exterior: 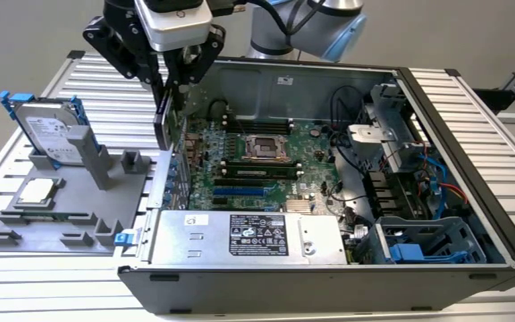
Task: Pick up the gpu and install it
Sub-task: 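Pick up the gpu and move the gpu toward the slot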
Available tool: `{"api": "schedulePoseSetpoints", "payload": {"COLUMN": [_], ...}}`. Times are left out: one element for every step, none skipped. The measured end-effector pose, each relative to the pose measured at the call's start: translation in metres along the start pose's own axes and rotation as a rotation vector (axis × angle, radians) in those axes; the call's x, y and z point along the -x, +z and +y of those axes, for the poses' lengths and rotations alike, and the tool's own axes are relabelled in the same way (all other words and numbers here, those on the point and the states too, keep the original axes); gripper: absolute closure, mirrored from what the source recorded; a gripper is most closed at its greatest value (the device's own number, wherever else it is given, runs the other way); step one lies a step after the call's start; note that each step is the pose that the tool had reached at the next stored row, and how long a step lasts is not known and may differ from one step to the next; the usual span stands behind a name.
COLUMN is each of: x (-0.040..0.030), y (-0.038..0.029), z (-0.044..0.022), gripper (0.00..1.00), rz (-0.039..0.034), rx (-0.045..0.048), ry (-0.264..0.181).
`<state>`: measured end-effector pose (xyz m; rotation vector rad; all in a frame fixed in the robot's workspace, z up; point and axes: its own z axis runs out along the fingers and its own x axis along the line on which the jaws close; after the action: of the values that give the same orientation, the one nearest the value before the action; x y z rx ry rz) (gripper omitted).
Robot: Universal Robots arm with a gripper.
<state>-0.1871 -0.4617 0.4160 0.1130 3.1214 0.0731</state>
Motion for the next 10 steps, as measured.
{"api": "schedulePoseSetpoints", "payload": {"x": [0.0012,0.0024,0.0036,0.005,0.0063,0.0076,0.009,0.0103,0.0115,0.0127], "y": [0.0,0.0001,0.0001,0.0001,0.0002,0.0002,0.0002,0.0002,0.0002,0.0003], "z": [0.0002,0.0003,0.0005,0.0007,0.0009,0.0011,0.0013,0.0014,0.0016,0.0018], "gripper": [1.0,1.0,1.0,1.0,1.0,1.0,1.0,1.0,1.0,1.0], "rz": [0.0,0.0,0.0,0.0,-0.0001,0.0,0.0,0.0,-0.0001,0.0], "rx": [-0.0001,0.0,0.0,0.0,0.0,0.0,0.0,0.0,0.0,0.0], "ry": [0.0,0.0,0.0,0.0,0.0,0.0,0.0,0.0,0.0,0.0]}}
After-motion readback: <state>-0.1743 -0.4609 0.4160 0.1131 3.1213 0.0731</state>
